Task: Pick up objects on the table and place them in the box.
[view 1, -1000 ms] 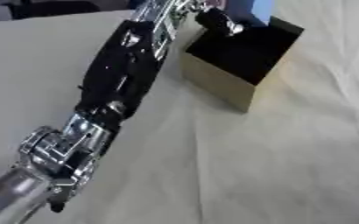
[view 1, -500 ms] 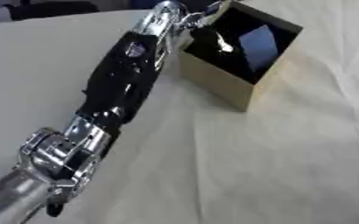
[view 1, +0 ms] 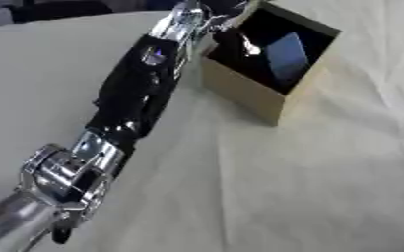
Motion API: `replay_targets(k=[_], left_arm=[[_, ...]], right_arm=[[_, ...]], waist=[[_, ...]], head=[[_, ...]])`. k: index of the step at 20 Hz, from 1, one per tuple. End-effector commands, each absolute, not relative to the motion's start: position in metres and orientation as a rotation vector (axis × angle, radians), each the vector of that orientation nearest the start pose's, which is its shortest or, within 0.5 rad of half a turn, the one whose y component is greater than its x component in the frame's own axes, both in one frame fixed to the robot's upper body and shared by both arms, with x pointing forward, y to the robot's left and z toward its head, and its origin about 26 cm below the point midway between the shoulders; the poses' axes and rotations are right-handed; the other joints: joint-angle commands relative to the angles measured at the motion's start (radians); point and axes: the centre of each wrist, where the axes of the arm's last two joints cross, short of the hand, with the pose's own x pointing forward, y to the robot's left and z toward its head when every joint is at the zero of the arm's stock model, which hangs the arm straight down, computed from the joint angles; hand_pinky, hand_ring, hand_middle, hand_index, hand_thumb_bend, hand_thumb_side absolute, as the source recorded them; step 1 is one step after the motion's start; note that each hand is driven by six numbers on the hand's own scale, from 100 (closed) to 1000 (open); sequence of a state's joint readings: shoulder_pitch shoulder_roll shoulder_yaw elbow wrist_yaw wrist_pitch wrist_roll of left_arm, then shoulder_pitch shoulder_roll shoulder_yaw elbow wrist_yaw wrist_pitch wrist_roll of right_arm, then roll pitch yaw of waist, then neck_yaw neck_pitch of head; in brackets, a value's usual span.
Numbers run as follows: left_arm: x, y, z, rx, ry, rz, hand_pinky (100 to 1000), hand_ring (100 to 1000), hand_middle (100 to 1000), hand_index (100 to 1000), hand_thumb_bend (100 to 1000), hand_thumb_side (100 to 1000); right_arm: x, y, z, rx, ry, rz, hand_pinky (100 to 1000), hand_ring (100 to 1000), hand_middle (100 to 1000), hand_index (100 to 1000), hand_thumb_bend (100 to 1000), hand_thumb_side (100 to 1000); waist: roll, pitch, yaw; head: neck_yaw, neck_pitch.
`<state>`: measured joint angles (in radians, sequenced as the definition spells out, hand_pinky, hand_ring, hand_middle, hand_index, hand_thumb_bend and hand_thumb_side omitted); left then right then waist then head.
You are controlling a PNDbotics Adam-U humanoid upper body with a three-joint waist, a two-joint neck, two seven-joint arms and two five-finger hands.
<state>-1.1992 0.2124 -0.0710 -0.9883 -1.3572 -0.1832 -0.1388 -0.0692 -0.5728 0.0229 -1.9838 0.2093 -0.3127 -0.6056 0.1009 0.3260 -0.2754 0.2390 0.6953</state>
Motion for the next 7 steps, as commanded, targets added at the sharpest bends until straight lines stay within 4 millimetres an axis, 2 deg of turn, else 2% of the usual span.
replay_targets(k=[1,4,7], left_arm=[[0.469,0.166,0.333,-1.833,2.455,1.682,949,912,795,897,327,731],[0.457,0.179,0.342,-1.809,2.517,1.505,951,905,789,905,275,753],[0.446,0.19,0.346,-1.796,2.581,1.337,954,898,781,911,227,825]], right_arm=[[0.269,-0.319,0.163,-0.775,-2.497,0.147,655,770,586,725,100,812],[0.267,-0.321,0.16,-0.794,-2.485,0.137,655,770,586,725,100,812],[0.265,-0.322,0.157,-0.805,-2.473,0.129,655,770,586,725,100,810]], waist=[[-0.015,-0.031,0.009],[-0.019,-0.04,0.027],[-0.027,-0.05,0.044]], head=[[-0.018,0.021],[-0.03,0.032],[-0.045,0.046]])
